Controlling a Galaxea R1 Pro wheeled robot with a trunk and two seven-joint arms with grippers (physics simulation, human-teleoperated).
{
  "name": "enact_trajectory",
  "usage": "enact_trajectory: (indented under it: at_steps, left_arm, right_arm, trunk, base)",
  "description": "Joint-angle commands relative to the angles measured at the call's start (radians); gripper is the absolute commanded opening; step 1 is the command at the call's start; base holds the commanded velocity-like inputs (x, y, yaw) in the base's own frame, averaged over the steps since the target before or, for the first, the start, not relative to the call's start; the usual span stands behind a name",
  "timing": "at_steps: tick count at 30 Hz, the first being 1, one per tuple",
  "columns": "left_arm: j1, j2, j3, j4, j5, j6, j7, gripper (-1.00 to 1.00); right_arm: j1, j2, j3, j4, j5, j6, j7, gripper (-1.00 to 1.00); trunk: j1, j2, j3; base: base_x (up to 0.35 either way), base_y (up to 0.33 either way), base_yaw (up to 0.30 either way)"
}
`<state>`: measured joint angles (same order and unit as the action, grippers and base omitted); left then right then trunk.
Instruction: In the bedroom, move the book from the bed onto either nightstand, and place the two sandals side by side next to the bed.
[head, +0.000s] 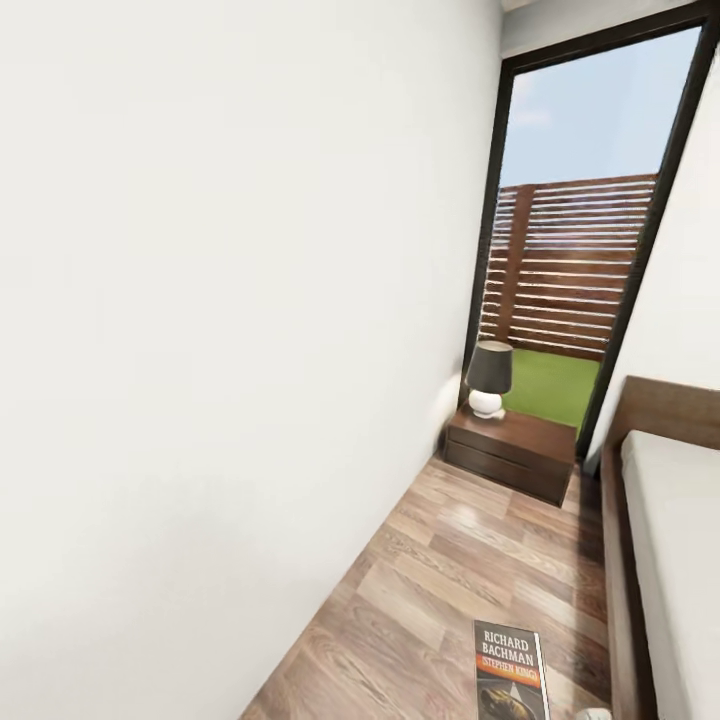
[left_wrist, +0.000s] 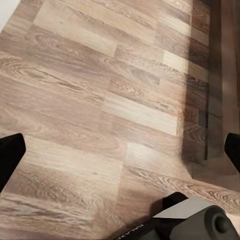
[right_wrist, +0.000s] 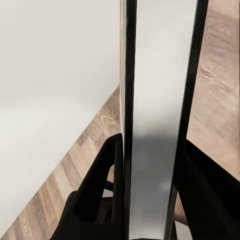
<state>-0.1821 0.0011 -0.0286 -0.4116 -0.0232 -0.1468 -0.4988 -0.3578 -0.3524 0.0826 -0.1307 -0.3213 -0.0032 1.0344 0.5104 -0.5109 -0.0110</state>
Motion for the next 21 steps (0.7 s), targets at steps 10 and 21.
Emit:
enact_trajectory:
  at_steps: [10, 21]
  left_arm:
    - [0.000, 0.000, -0.002, 0.000, -0.003, -0.007, 0.001, 1.00]
    - [0.000, 0.001, -0.002, 0.000, -0.003, -0.007, -0.002, 1.00]
  right_arm:
    - [-0.001, 0.000, 0.005, 0.000, -0.012, 0.002, 0.005, -1.00]
    - [-0.001, 0.000, 0.005, 0.000, -0.011, 0.002, 0.006, -1.00]
  trunk:
    - [0.001, -0.001, -0.001]
    - [0.001, -0.001, -0.001]
  base:
    - [0.172, 0.000, -0.176]
    - [0.017, 0.000, -0.004]
